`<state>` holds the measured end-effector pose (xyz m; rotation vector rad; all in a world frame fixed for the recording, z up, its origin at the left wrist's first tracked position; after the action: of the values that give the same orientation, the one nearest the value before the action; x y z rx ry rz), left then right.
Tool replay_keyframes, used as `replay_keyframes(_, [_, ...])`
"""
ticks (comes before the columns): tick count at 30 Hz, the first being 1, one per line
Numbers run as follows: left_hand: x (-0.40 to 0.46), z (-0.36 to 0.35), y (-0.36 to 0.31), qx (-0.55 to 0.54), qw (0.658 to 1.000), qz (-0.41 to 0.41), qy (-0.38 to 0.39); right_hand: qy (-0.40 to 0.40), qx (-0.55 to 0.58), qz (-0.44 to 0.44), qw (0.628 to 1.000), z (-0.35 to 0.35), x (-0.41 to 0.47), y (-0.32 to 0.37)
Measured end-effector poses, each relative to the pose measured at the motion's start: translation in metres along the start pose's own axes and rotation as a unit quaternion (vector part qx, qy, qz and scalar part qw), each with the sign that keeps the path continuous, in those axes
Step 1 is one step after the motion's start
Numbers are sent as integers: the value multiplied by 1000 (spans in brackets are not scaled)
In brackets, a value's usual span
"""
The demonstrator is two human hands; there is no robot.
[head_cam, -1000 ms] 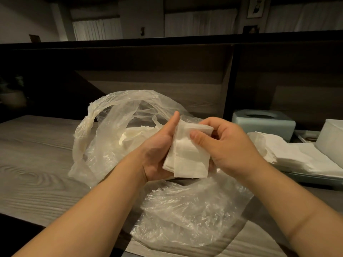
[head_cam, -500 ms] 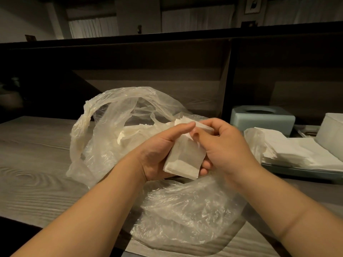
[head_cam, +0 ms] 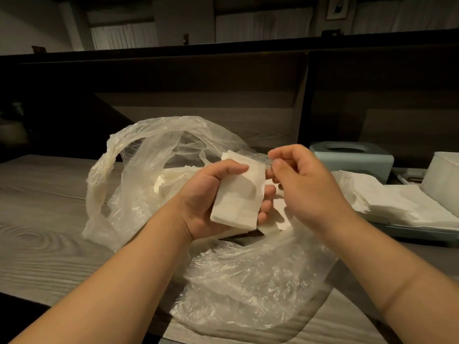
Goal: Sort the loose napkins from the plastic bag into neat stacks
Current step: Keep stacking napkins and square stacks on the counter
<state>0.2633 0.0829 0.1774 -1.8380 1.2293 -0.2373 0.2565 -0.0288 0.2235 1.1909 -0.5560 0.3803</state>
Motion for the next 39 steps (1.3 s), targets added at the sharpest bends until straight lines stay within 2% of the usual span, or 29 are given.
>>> replay_keyframes(3, [-4, 16, -15, -66, 994, -64, -58, 13, -75, 20, 997, 4, 3, -2])
replay_keyframes(6, [-7, 23, -22, -103, 988, -94, -72, 86, -145, 45, 985, -2, 4, 0])
replay_keyframes(11, [-9, 24, -24, -121, 985, -105, -68, 225, -302, 36, 926, -11, 0, -10])
replay_keyframes(13, [-10, 25, -24, -130, 983, -106, -70, 249, -335, 28, 908, -12, -2, -15])
replay_keyframes(33, [-10, 32, -25, -163, 976, -109, -90, 218, -394, 92, 888, -19, -5, -9])
replay_keyframes(39, [-10, 33, -25, -161, 976, -111, -96, 171, -377, 94, 905, -13, -3, -11])
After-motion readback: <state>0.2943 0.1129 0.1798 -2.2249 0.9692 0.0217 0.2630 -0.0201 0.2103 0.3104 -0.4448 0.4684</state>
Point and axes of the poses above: each hand's wrist, its own x-axis towards the middle knuckle, its own z-axis out of the back of the hand, y = z × x, the point moved 9 cm from there along x, towards the middle knuckle, and after that the axes turned 15 degrees about z, right-handed, at the moved point
